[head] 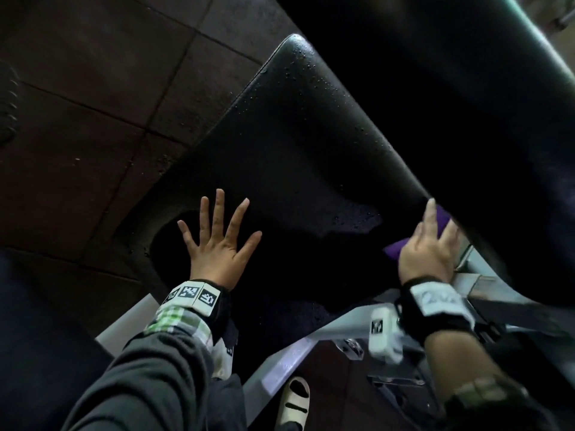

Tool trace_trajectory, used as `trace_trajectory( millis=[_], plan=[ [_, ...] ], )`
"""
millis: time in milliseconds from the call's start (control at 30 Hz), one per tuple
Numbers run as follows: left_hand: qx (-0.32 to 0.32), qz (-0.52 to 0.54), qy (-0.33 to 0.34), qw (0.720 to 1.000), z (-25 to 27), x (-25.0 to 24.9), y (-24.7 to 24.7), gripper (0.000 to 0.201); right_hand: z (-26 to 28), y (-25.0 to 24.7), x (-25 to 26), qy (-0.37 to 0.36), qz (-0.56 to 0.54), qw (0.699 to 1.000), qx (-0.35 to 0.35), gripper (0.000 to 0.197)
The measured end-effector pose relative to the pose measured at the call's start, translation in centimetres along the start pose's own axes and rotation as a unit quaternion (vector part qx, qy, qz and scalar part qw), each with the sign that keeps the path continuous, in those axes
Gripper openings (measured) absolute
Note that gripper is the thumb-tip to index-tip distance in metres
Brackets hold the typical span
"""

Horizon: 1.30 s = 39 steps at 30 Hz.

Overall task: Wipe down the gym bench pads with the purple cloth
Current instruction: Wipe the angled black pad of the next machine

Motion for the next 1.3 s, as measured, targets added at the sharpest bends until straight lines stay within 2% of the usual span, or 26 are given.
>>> trace_trajectory(
  millis=[100,200,367,433,467,533,600,633,700,800,833,933,1133,1267,1300],
  plan=[
    [0.009,-0.001,0.004,1.0,-0.1,0.0,-0.1,0.068,3.9,3.2,-0.9,-0.043,0.037,0.997,0.052,0.054],
    [0.013,-0.001,0.006,1.0,-0.2,0.0,-0.1,0.07,5.7,4.2,2.4,-0.103,0.041,0.989,0.098,0.067],
    [-0.004,0.001,0.007,1.0,0.0,-0.1,0.0,0.073,-0.2,3.7,4.9,-0.159,0.061,0.979,0.108,0.058],
    [-0.006,0.006,0.005,1.0,0.0,0.0,0.0,0.074,-2.3,1.4,5.9,-0.104,0.026,0.984,0.142,0.046],
    [-0.007,0.008,0.004,1.0,0.0,0.0,0.0,0.074,-2.9,0.3,6.3,-0.055,-0.006,0.98,0.192,0.039],
    [-0.016,0.014,0.007,1.0,0.0,0.0,0.0,0.072,-3.4,-1.3,5.6,0.025,-0.054,0.971,0.23,0.039],
    [-0.032,0.025,0.007,0.999,0.0,0.1,0.0,0.074,-2.9,-1.3,3.0,0.085,-0.073,0.976,0.186,0.044],
    [-0.041,0.033,0.003,0.999,-0.1,0.1,-0.1,0.076,-1.8,-0.8,1.4,0.079,-0.051,0.986,0.134,0.046],
    [-0.062,0.055,-0.016,0.996,-0.3,-0.1,-0.3,0.081,0.5,0.5,-0.5,0.032,0.008,0.998,0.05,0.044],
    [-0.099,0.078,-0.067,0.99,-1.7,0.3,-1.7,0.078,3.9,2.6,-1.1,-0.038,0.014,0.999,0.023,0.052],
    [-0.103,0.078,-0.091,0.988,-2.3,0.7,-2.3,0.076,4.4,2.9,-1.1,-0.05,0.004,0.999,0.019,0.054],
    [-0.081,0.081,-0.139,0.984,-3.5,2.4,-3.1,0.074,3.3,3.0,-1.4,-0.027,-0.024,0.999,0.034,0.058],
    [-0.05,0.058,-0.136,0.988,-3.4,3.3,-2.3,0.083,-0.8,1.5,0.0,0.079,-0.058,0.995,0.024,0.048],
    [-0.056,0.05,-0.137,0.988,-3.5,3.5,-2.1,0.084,-1.8,0.3,2.3,0.145,-0.072,0.985,0.054,0.043],
    [-0.058,0.048,-0.134,0.988,-3.5,3.6,-2.1,0.084,-2.4,-0.4,3.5,0.159,-0.088,0.98,0.079,0.04]
  ],
)
Point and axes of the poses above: each hand's wrist, its own z-axis away from the middle knuckle, its own y-axis out of the palm, x = y × z, the point moved 2 cm from there along -z, towards the middle knuckle, and after that the axes turned 7 degrees about -z, right-handed, at the moved point
